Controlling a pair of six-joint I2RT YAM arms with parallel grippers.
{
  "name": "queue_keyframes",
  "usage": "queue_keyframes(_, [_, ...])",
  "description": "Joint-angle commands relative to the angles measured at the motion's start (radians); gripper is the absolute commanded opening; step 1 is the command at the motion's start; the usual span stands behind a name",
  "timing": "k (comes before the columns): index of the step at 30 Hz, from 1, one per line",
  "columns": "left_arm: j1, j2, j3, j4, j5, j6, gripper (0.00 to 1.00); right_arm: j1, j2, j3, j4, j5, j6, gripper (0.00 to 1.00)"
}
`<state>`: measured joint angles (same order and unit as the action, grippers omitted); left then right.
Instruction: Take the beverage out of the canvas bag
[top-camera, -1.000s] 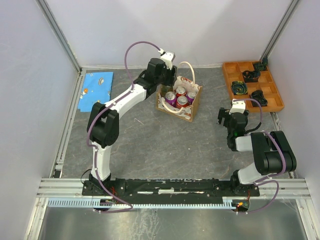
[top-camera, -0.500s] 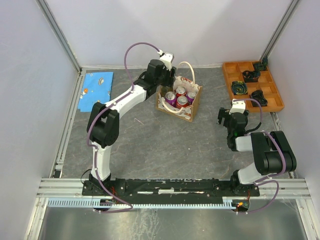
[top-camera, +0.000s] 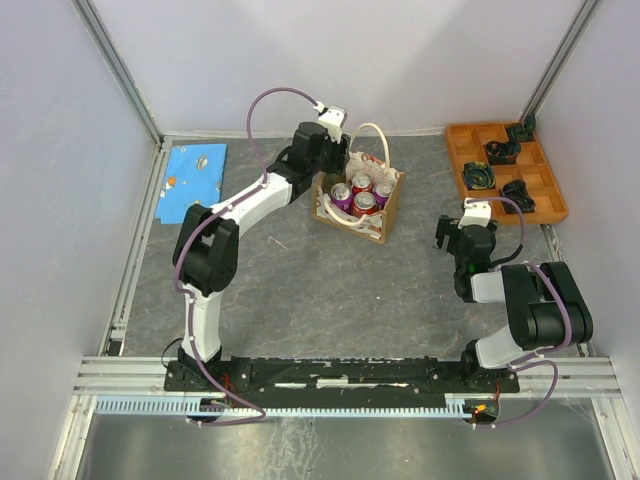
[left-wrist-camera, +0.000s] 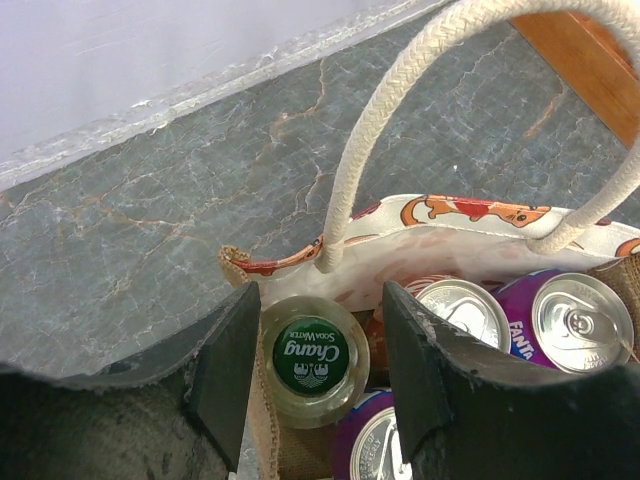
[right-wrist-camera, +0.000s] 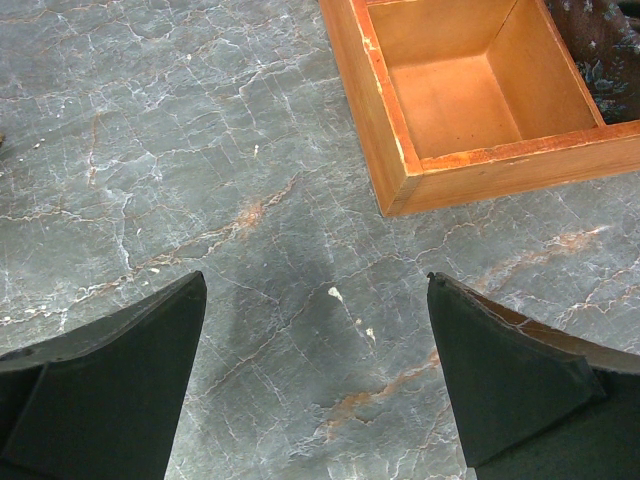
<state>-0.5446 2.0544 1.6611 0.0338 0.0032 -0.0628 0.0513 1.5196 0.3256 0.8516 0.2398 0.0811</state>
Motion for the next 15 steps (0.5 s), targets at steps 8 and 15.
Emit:
queue_keyframes(8, [-0.013, -0.077, -0.044, 0.014, 0.044, 0.007, 0.58, -0.002, -0.011, 0.032, 0.024, -0.007, -0.003, 0.99])
queue_keyframes(15, [-0.015, -0.076, -0.112, 0.078, 0.035, 0.005, 0.59, -0.003, -0.010, 0.032, 0.024, -0.007, -0.003, 0.99])
